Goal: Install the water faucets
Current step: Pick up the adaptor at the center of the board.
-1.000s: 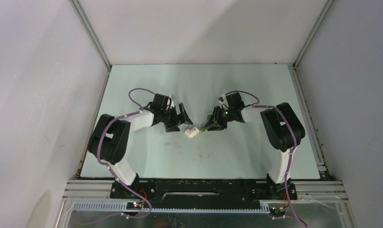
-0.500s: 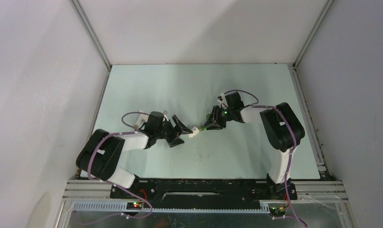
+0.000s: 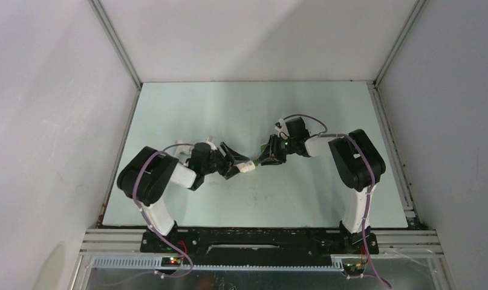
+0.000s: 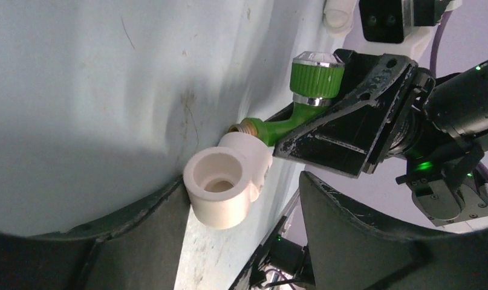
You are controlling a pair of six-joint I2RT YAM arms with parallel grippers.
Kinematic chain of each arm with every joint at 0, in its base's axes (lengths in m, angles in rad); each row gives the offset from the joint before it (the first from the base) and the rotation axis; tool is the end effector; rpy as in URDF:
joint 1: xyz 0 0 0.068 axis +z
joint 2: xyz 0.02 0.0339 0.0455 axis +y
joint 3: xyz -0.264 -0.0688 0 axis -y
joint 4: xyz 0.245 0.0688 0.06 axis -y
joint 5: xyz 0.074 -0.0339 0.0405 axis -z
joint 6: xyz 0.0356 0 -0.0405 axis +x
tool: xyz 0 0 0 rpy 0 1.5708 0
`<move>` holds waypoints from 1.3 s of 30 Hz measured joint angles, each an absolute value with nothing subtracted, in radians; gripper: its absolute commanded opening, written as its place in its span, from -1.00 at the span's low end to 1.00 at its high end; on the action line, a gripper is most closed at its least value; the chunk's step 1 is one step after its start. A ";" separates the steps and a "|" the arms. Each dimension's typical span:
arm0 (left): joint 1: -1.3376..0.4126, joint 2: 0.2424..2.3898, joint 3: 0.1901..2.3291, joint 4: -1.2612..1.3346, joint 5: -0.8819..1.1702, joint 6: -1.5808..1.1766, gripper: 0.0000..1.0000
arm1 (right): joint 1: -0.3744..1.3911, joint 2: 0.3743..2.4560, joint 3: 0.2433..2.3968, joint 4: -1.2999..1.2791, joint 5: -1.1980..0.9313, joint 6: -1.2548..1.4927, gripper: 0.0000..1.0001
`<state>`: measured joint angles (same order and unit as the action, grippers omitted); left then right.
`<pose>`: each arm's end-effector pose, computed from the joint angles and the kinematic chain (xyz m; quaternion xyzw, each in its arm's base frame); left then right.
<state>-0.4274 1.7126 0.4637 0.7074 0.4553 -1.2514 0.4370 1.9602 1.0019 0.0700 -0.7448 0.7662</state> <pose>0.2506 -0.1314 0.1068 -0.2378 0.8215 -0.4881 0.1741 0.3281 0.1799 0.1140 0.0237 0.8858 0.4591 0.0629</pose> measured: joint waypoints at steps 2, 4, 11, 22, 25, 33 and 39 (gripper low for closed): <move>-0.427 1.753 0.456 0.787 0.456 -1.278 0.42 | 0.437 1.960 1.002 0.070 -0.745 0.767 -1.00; -0.427 1.777 0.440 0.856 0.456 -1.302 0.42 | 0.439 1.960 1.002 0.070 -0.746 0.767 -1.00; -0.432 1.783 0.427 0.904 0.455 -1.311 0.36 | 0.444 1.960 1.002 0.069 -0.756 0.769 -1.00; -0.464 1.783 0.455 0.847 0.446 -1.309 -0.64 | 0.443 1.961 1.002 0.057 -0.754 0.776 -1.00; -0.464 1.781 0.463 0.830 0.446 -1.309 -0.88 | 0.441 1.961 1.002 0.056 -0.754 0.776 -1.00; -0.463 1.737 0.505 0.700 0.447 -1.259 -1.00 | 0.437 1.940 1.002 0.020 -0.748 0.761 -1.00; -0.433 1.558 0.619 0.366 0.445 -1.060 -1.00 | 0.400 1.786 0.997 -0.078 -0.735 0.695 -1.00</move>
<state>-0.4332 1.5578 0.6186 0.3656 0.4450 -1.0599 0.4004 1.7863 0.9970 -0.0784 -0.7349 0.6952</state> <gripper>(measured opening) 0.405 0.316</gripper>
